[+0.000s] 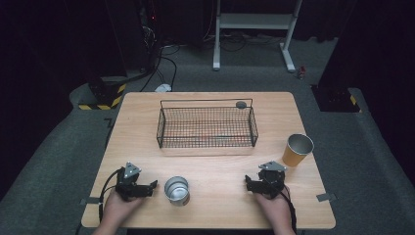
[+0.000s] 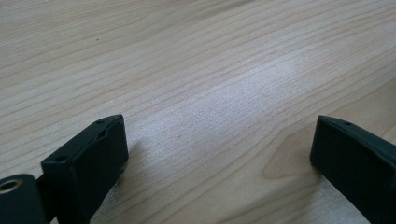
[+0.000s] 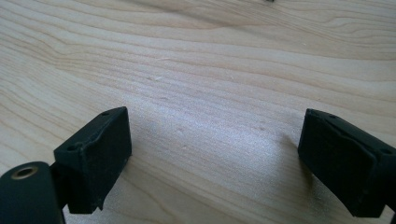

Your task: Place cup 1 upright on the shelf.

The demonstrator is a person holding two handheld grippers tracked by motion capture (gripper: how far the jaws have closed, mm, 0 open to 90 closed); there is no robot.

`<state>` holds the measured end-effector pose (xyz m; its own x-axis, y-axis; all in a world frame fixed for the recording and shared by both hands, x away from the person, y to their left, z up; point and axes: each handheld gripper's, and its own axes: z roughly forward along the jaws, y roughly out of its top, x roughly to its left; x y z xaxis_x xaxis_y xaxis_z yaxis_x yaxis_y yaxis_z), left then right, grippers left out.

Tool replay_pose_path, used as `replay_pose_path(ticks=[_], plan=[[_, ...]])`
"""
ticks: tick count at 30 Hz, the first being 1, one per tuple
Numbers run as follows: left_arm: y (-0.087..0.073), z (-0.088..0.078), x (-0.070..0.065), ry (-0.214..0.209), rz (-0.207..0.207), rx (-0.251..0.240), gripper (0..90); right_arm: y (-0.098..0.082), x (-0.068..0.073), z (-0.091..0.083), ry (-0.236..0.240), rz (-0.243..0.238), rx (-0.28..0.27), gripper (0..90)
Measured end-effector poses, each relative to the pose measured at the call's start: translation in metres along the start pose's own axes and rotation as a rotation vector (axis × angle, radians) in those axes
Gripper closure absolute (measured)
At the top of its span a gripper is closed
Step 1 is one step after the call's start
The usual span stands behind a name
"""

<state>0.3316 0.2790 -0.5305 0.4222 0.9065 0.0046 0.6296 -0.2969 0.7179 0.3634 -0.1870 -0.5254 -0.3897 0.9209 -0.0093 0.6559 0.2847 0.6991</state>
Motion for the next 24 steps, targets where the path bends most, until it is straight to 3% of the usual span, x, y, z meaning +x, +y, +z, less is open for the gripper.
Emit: replay_pose_path(ticks=[6, 8, 10, 15, 24], plan=[[0.0012, 0.0013, -0.0007, 0.029, 0.001, -0.002, 2.5, 0.0004, -0.0008, 0.0001, 0.005, -0.004, 0.003, 9.0], [0.0016, 0.0007, -0.0025, 0.060, 0.031, -0.013, 2.5, 0.0004, -0.0010, 0.0002, 0.006, -0.005, 0.003, 8.9], [0.0020, 0.0006, -0.0040, 0.071, 0.035, -0.014, 2.5, 0.0005, -0.0009, 0.0002, 0.006, -0.006, 0.003, 8.9], [0.0024, 0.0029, 0.0012, 0.038, -0.040, 0.004, 2.4, 0.0002, -0.0008, -0.0001, 0.003, -0.005, 0.002, 9.2], [0.0025, 0.0028, 0.0024, 0.034, -0.035, 0.009, 2.0, -0.0002, 0.0029, -0.0032, -0.017, -0.033, -0.014, 10.3]])
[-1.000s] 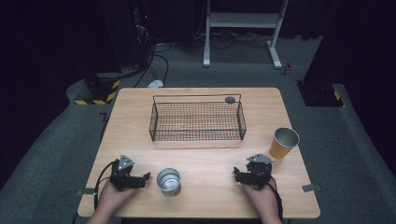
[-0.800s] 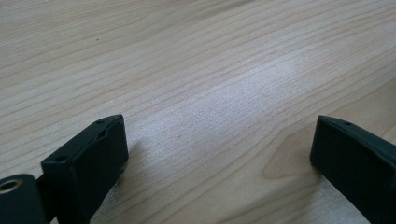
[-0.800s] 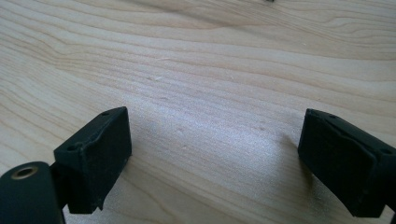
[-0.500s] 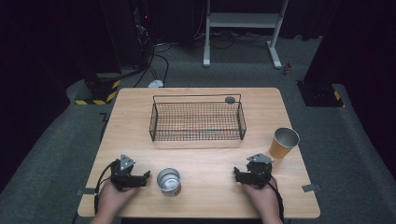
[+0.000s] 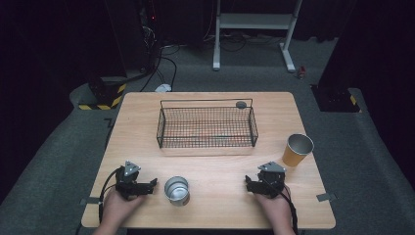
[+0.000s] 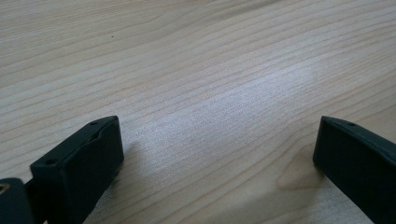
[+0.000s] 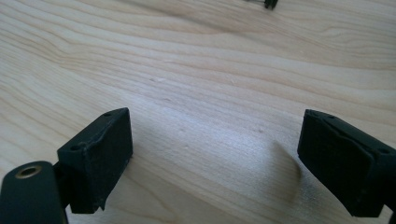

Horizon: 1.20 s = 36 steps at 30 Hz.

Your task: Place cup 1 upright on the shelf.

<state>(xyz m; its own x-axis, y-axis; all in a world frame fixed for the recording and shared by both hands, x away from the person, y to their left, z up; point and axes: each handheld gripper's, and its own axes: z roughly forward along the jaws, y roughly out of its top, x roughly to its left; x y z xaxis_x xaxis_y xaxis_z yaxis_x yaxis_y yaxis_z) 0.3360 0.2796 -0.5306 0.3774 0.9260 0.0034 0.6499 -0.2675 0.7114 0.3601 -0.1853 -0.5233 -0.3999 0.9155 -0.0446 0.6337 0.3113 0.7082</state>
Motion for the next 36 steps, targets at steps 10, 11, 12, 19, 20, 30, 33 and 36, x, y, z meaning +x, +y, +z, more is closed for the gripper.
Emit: replay_pose_path(ticks=[10, 11, 12, 19, 20, 30, 33, 36], plan=[[0.001, 0.001, 0.001, 0.001, 0.002, 0.006, 0.6, -0.001, 0.000, -0.012, 0.002, -0.010, -0.077, 10.0], [0.001, 0.001, 0.001, 0.003, 0.003, 0.007, 0.6, -0.001, 0.000, -0.012, 0.002, -0.010, -0.077, 10.0], [0.001, 0.001, 0.001, 0.000, -0.001, 0.005, 0.5, -0.001, 0.000, -0.013, 0.000, -0.002, -0.081, 9.7], [0.001, 0.001, 0.003, 0.006, 0.001, 0.005, 0.5, 0.000, -0.002, -0.019, 0.001, 0.006, -0.111, 9.2], [0.001, 0.002, 0.003, 0.005, -0.006, 0.003, 0.6, 0.000, -0.002, -0.020, 0.004, 0.005, -0.114, 9.2], [0.004, 0.004, 0.007, 0.042, -0.039, 0.003, 0.2, -0.004, -0.007, -0.029, -0.003, 0.016, -0.147, 9.2], [0.004, 0.004, 0.007, 0.043, -0.043, 0.003, 0.2, -0.006, -0.009, -0.032, -0.020, 0.016, -0.149, 9.1], [0.004, 0.005, 0.007, 0.043, -0.043, 0.003, 0.2, -0.009, -0.013, -0.035, -0.034, 0.033, -0.154, 9.2]])
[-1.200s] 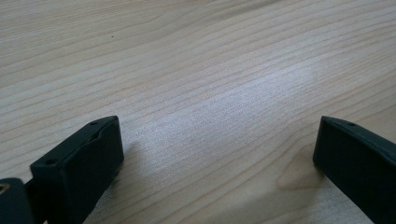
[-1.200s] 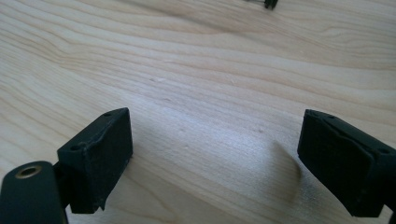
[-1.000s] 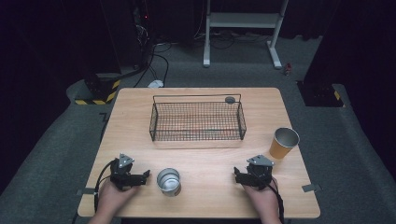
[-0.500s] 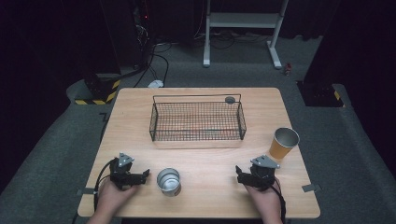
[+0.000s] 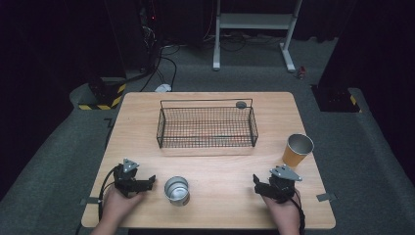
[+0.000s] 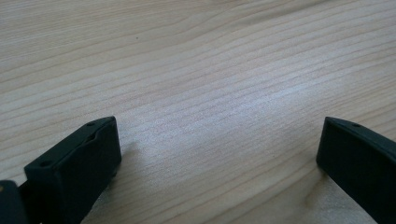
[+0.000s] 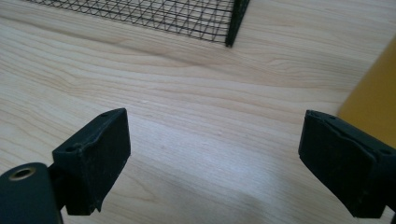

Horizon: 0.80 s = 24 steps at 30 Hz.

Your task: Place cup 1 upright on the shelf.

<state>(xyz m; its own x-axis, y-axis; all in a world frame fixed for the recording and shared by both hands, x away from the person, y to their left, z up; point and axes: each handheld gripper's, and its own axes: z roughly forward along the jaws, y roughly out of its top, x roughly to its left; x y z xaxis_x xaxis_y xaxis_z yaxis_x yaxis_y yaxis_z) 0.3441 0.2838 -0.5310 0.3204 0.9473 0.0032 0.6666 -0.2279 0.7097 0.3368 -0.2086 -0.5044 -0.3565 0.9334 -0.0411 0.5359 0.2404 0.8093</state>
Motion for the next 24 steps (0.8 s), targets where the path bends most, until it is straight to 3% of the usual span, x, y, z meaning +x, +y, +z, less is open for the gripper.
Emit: replay_pose_path(ticks=[24], plan=[[0.002, 0.002, 0.001, -0.008, 0.007, 0.002, 0.3, -0.009, -0.035, -0.023, -0.115, 0.054, -0.042, 9.8]])
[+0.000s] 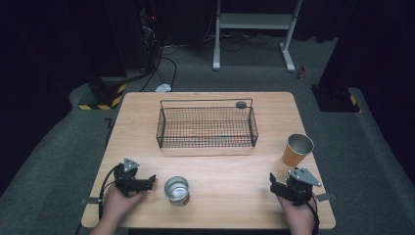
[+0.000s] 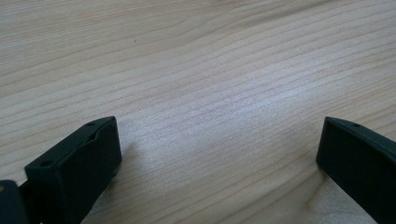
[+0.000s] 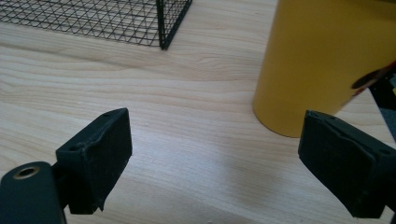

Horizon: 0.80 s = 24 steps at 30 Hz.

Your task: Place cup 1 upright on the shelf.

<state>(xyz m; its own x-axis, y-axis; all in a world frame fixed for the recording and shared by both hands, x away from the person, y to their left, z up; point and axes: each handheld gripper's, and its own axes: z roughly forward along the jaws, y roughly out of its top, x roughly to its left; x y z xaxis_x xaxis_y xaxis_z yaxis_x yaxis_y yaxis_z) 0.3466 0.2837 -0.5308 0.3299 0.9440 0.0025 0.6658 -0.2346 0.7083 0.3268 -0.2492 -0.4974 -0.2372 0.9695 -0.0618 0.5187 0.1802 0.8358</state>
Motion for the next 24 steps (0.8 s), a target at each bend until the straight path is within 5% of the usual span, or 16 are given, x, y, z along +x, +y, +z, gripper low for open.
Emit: replay_pose_path(ticks=[24], plan=[[0.001, 0.001, 0.000, 0.000, 0.004, -0.001, 0.3, 0.006, -0.029, -0.003, -0.074, 0.024, -0.040, 9.9]])
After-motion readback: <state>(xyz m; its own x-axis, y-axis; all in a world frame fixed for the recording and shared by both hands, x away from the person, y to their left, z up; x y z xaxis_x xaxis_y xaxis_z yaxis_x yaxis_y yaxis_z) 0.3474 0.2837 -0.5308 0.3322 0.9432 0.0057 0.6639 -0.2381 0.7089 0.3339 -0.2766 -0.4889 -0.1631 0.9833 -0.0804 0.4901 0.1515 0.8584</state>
